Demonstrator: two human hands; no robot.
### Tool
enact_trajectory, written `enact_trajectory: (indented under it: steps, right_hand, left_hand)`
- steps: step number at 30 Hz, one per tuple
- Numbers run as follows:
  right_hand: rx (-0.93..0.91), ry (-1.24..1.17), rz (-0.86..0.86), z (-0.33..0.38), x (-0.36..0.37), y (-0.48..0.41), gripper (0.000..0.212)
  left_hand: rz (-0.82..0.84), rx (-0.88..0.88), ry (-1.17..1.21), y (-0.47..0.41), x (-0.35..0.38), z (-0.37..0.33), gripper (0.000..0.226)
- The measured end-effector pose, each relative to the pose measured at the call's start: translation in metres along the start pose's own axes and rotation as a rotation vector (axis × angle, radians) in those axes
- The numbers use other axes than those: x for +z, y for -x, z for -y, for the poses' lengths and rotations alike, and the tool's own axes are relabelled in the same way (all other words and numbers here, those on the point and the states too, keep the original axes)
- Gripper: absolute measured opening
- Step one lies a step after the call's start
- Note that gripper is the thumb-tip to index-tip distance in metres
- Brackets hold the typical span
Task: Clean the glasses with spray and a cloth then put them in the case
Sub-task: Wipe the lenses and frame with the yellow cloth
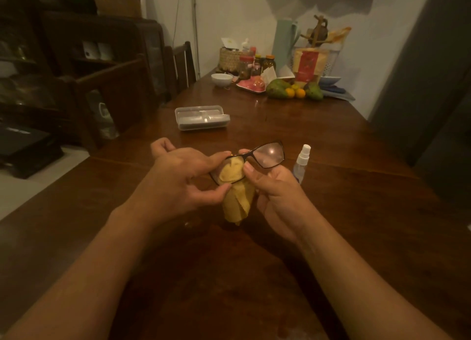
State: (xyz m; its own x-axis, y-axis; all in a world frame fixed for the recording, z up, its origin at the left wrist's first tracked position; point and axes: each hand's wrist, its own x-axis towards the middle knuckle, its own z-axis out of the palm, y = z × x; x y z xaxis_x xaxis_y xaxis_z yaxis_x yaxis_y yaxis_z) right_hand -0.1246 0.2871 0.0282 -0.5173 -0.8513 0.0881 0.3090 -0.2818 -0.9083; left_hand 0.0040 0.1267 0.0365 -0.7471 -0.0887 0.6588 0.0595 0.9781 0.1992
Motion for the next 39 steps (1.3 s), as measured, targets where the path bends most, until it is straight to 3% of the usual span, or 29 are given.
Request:
enact_trajectory:
  steps: [3, 9, 14, 21, 27, 33, 36, 39]
  right_hand:
    - [0.024, -0.044, -0.073, -0.0007, -0.0009, -0.0006, 0.063]
    - [0.038, -0.247, 0.006, -0.0055, 0.0028, -0.0001, 0.056]
    - [0.093, -0.121, 0.075, -0.0064, 0.004, 0.0008, 0.037]
    - [0.091, -0.1, 0.033, -0.0052, 0.005, 0.002, 0.038]
    - [0.037, -0.086, -0.033, -0.0042, 0.0031, 0.0008, 0.065]
    - [0.094, -0.093, 0.074, -0.0051, 0.0073, 0.0026, 0.044]
    - [0.108, -0.013, 0.035, -0.005, 0.0064, 0.0016, 0.05]
    - [0.092, 0.036, -0.034, -0.0076, 0.0045, 0.0012, 0.043]
  left_hand:
    - [0.003, -0.011, -0.004, 0.0, -0.0007, -0.0003, 0.053]
    - [-0.003, -0.008, 0.009, -0.0022, -0.0017, -0.005, 0.054]
    - [0.013, 0.001, 0.0, -0.002, -0.0018, -0.0071, 0.054]
    - [-0.005, 0.003, 0.033, -0.0029, -0.0023, -0.0085, 0.053]
    - [0.003, -0.001, 0.024, -0.0013, -0.0029, -0.0051, 0.055]
    - [0.009, -0.019, 0.029, -0.0016, -0.0024, -0.0056, 0.051]
    - [0.011, -0.054, -0.022, -0.0021, -0.0035, -0.0054, 0.051]
    - [0.029, -0.123, -0.071, -0.0039, -0.0021, -0.0067, 0.05]
